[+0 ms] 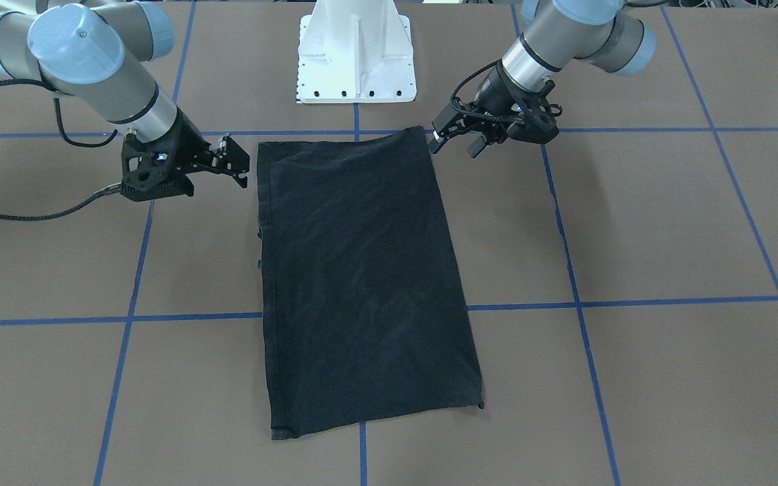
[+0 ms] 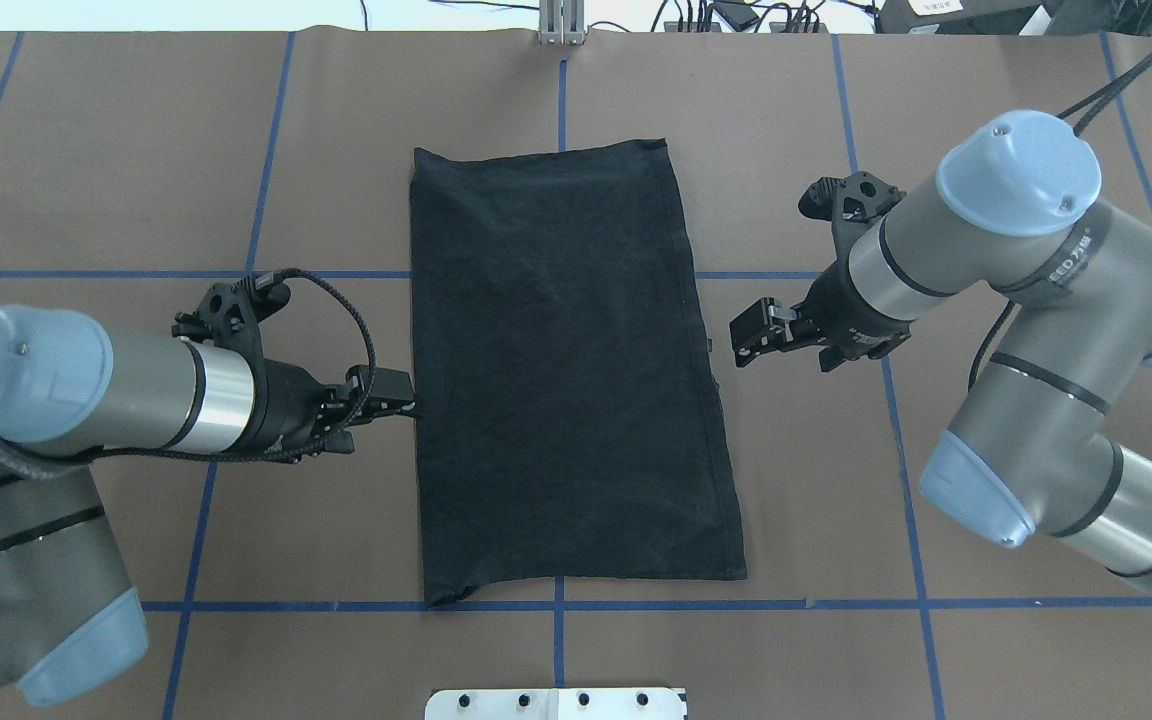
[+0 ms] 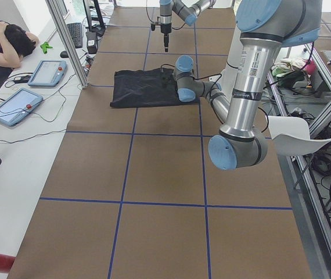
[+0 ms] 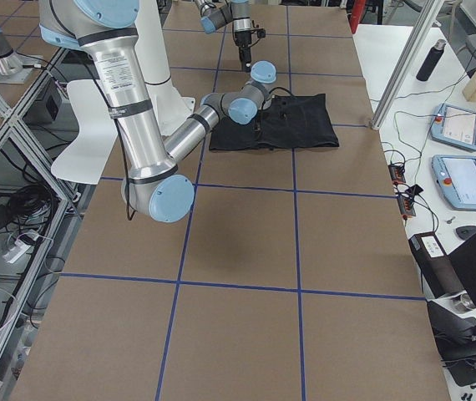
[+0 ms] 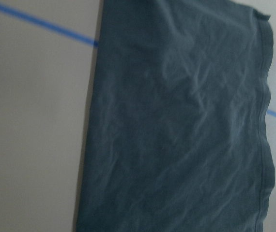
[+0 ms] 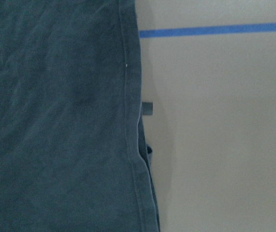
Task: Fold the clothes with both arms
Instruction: 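Move both grippers down to the shirt's near corners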
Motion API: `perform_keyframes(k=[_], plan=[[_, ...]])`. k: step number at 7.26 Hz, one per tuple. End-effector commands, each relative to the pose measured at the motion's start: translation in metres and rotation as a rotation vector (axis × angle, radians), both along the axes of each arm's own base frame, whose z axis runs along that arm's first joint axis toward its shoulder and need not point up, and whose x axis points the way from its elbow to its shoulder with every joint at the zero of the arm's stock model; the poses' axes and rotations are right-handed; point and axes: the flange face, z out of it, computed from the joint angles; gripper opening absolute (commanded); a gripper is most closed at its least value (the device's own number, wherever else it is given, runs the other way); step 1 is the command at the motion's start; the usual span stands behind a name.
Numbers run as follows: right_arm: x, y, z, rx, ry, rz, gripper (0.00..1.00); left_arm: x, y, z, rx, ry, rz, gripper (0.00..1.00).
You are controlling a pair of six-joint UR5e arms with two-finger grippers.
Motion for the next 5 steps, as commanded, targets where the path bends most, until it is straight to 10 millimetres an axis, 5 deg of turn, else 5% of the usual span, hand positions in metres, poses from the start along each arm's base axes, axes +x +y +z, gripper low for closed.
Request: perform_keyframes(k=[1,3,5], plan=[[-0.028,0.054,-0.011,-0.013,-0.007,0.007,1.0,0.048,0.069,0.014,-0.124,0.005,0.009,1.0],[-0.023,0.065,0.003,-0.015,-0.033,0.007,1.0,0.08,0.104,0.021,-0.202,-0.011,0.021,1.0],[-0.018,0.068,0.004,-0.013,-0.041,0.004,1.0,0.107,0.112,0.032,-0.234,-0.036,0.0,1.0]])
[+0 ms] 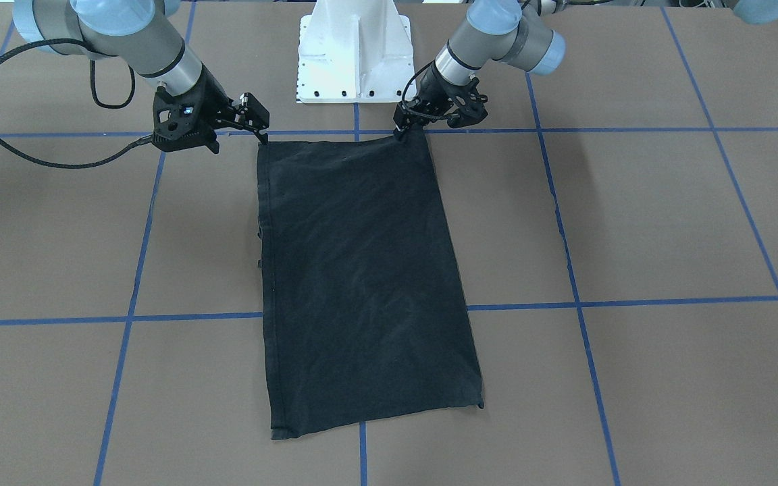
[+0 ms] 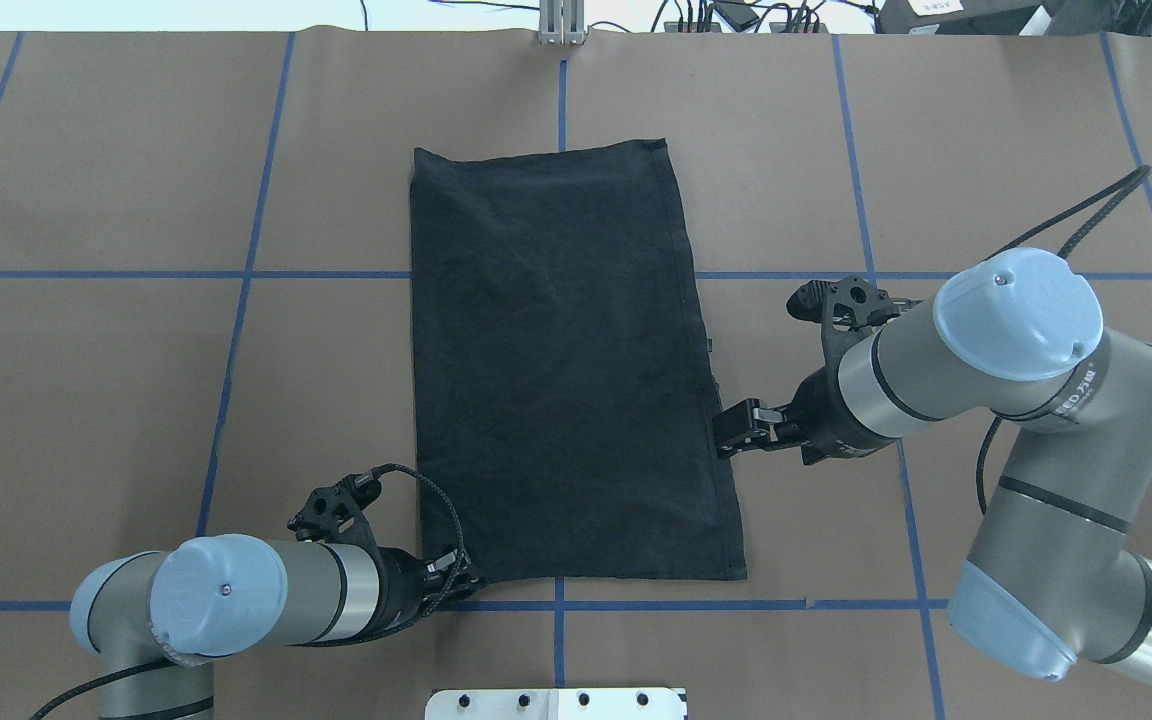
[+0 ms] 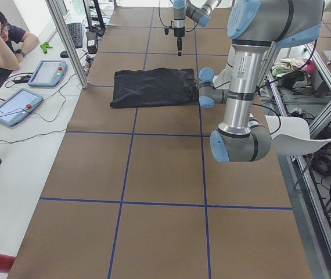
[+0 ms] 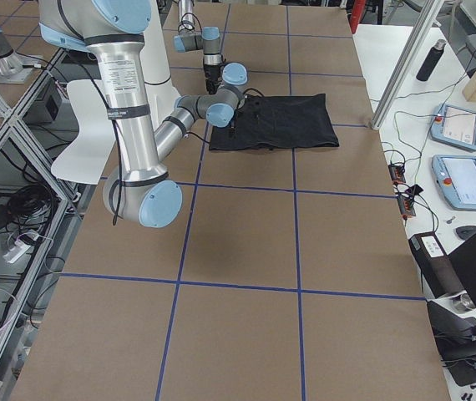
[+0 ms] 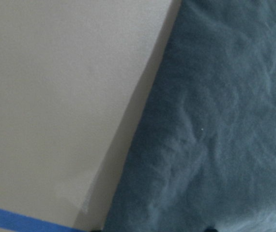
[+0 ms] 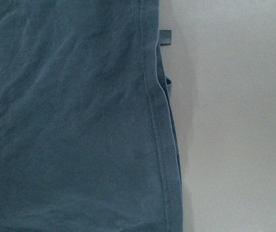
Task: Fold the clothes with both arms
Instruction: 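Move both grippers down to the shirt's near corners, then grasp the near corners of the black shirt with both grippers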
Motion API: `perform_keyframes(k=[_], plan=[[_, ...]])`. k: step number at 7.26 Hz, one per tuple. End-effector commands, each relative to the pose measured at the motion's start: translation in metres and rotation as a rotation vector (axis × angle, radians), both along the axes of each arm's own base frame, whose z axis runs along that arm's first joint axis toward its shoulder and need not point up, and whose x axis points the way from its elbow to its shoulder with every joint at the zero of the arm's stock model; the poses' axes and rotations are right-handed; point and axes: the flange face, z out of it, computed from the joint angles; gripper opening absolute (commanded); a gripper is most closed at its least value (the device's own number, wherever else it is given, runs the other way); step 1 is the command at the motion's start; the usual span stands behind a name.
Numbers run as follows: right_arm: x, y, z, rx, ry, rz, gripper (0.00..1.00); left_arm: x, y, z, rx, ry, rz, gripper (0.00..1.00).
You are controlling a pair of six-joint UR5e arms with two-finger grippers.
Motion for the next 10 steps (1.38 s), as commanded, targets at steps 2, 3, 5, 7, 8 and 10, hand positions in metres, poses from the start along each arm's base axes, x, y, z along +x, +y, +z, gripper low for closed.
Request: perform_keyframes(k=[2,3,5,7,8,10], plan=[[-0.021,0.02,0.001,-0.113,0.012,0.027,1.0,-0.011,-0.003,-0.015,0.003,0.03,-0.004,0.0],[-0.041,0.041,-0.001,-0.168,0.025,0.043,1.0,-0.012,-0.005,-0.014,0.003,0.029,-0.008,0.0],[-0.076,0.059,0.004,-0.179,0.057,0.054,1.0,-0.014,-0.012,-0.014,0.003,0.026,-0.022,0.0],[-0.099,0.057,0.008,-0.192,0.079,0.051,1.0,-0.016,-0.019,-0.01,0.003,0.017,-0.035,0.0],[-0.094,0.056,0.005,-0.19,0.072,0.053,1.0,-0.016,-0.019,-0.009,0.003,0.016,-0.035,0.0],[-0.088,0.056,0.007,-0.193,0.09,0.062,1.0,-0.017,-0.018,-0.013,0.001,0.024,-0.033,0.0]])
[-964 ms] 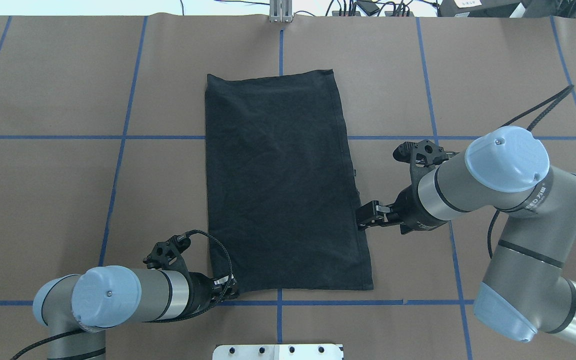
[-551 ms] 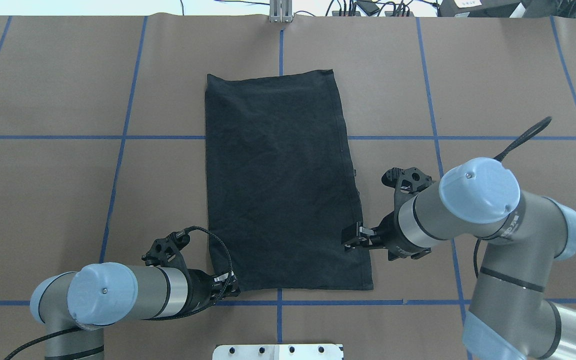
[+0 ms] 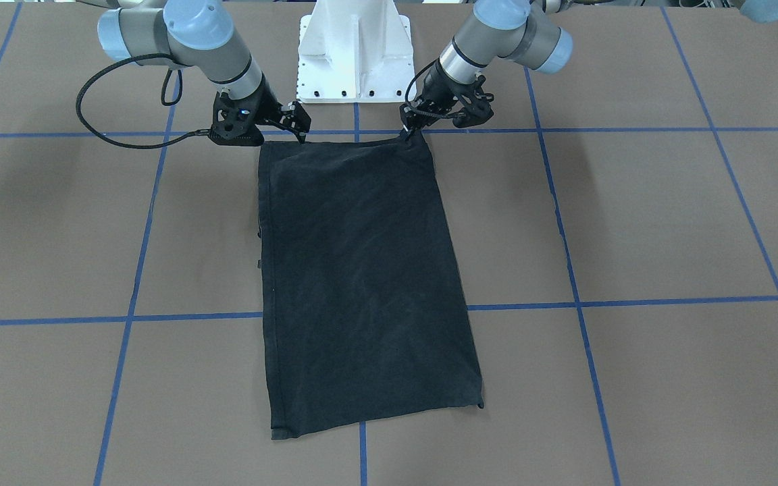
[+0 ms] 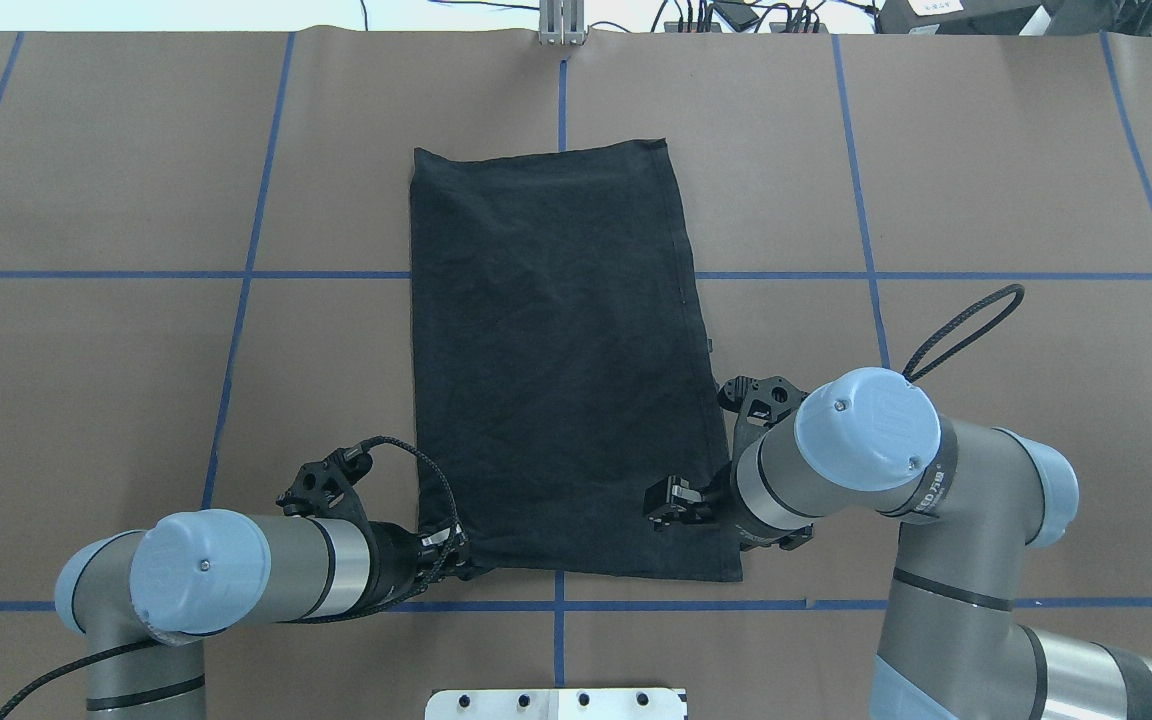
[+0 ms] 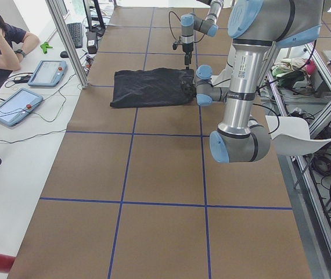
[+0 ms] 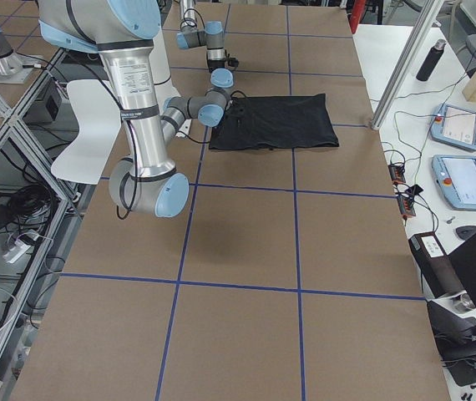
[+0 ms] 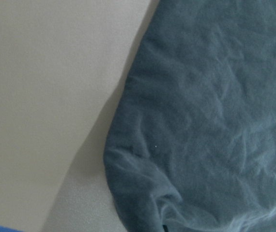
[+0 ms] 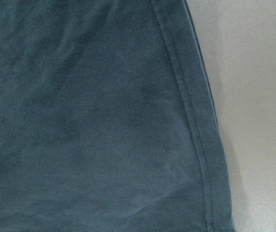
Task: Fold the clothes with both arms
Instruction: 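Grasp the near corners of the black shirt with both grippers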
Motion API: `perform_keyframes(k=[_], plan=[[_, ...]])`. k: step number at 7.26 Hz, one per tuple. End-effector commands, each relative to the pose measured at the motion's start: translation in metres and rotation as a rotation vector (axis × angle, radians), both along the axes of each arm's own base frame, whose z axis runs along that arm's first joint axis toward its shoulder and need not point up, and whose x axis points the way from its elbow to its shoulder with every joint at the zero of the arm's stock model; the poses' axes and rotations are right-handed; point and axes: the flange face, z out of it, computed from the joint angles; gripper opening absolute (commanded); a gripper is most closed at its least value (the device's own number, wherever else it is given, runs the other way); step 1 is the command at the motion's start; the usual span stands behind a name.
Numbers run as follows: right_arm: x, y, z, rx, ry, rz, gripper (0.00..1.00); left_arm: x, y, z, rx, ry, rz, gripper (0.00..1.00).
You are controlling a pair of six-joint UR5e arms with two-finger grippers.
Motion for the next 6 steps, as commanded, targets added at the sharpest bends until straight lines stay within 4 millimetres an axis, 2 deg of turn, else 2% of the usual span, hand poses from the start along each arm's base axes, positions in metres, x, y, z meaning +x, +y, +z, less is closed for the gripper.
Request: perform_keyframes(k=[1,4,6], plan=[[-0.004,0.006,0.006,-0.002,0.096,0.014,1.0,-0.001,0.001,-0.003,-0.009,0.008,-0.001,0.0],[-0.011,0.005,0.007,0.025,0.125,0.014,1.0,0.0,0.003,-0.003,-0.02,0.007,0.001,0.0],[-0.025,0.0,0.01,0.045,0.141,0.008,1.0,0.0,0.003,-0.003,-0.02,0.009,0.001,0.0]])
